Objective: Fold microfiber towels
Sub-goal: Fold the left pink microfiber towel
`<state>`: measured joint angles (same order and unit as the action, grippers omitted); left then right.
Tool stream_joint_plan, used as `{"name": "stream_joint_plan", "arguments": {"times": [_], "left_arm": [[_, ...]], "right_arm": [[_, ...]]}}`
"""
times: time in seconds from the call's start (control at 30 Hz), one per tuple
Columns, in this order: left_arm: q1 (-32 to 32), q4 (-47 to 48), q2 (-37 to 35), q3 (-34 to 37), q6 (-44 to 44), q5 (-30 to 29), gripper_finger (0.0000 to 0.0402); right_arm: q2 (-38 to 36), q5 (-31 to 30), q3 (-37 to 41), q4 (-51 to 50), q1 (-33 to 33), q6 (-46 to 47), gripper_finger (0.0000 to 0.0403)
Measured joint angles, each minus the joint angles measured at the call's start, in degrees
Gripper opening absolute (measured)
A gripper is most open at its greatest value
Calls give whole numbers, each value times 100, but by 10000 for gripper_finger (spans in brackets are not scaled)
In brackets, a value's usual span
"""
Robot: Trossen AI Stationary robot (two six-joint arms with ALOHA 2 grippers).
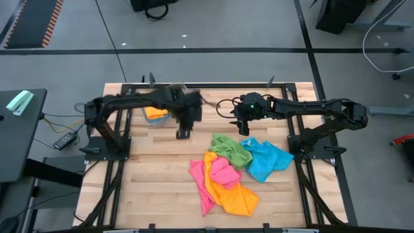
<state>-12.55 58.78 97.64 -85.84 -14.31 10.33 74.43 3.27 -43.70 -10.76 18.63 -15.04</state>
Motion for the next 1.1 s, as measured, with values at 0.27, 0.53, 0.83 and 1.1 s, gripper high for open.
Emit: {"name": "stream_joint_plan", "arguments": {"times": [0.27,0.53,0.83,1.1], "left_arm": [[1093,-18,449,2,558,6,100],[1713,-451,972,2,926,-656,91],[1944,-438,1408,2,919,-952,88],[2221,-909,1499,480,1332,-695,83]], "right_arm": [[0,105,0,-2,-4,62,243],[0,110,2,103,-7,145,243],[0,175,2,140,-7,242,243],[0,176,2,133,-13,250,243]]}}
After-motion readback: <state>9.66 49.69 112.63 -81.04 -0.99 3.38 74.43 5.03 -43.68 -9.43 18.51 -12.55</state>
